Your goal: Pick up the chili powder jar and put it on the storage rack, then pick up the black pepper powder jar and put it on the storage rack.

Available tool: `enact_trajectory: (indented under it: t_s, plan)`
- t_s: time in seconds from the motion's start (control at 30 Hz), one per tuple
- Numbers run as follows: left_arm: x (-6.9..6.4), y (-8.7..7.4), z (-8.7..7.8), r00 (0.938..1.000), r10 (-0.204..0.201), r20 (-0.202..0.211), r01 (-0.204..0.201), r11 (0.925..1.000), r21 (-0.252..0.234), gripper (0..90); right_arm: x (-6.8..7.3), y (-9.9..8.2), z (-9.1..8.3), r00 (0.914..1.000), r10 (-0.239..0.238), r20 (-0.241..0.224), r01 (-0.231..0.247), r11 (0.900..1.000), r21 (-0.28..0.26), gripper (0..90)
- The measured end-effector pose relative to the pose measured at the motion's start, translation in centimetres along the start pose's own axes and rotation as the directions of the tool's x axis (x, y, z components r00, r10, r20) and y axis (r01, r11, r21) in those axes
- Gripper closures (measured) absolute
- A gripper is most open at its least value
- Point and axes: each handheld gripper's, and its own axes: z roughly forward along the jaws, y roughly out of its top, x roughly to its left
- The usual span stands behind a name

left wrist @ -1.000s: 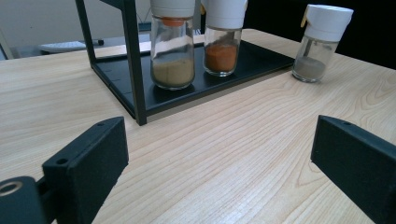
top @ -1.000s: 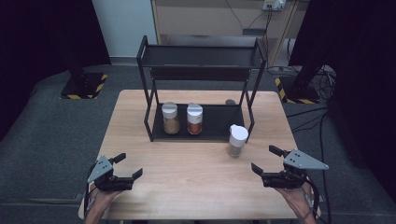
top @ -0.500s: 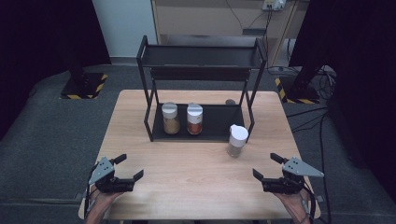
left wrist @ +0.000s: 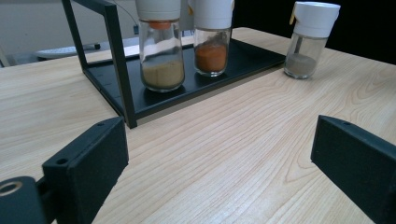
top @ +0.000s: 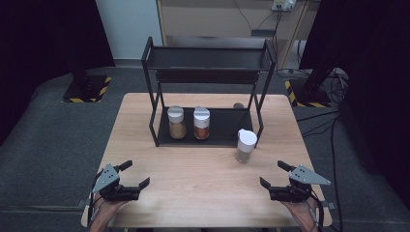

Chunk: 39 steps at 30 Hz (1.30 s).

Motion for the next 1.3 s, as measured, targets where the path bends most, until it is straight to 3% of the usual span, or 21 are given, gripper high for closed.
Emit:
enact_trajectory:
  t_s: [0.37,0.83,1.3]
  plan:
    - [0.15,-0.28,-0.32,0.9998,-0.011,-0.018,0.011,0.9998,-0.015,3.3,-0.34,-0.46,-0.25,0.9983,0.048,0.035,-0.047,0.9988,-0.011,9.0]
    - [0.20,-0.24,-0.13,0.9999,-0.004,-0.011,0.004,0.9999,-0.011,3.3,-0.37,-0.47,-0.32,0.9985,0.045,0.032,-0.044,0.9990,-0.007,8.9]
    - [0.18,-0.24,-0.21,0.9999,-0.008,-0.009,0.008,0.9999,-0.013,3.3,-0.56,-0.31,-0.80,0.9957,0.087,0.031,-0.086,0.9960,-0.025,8.8]
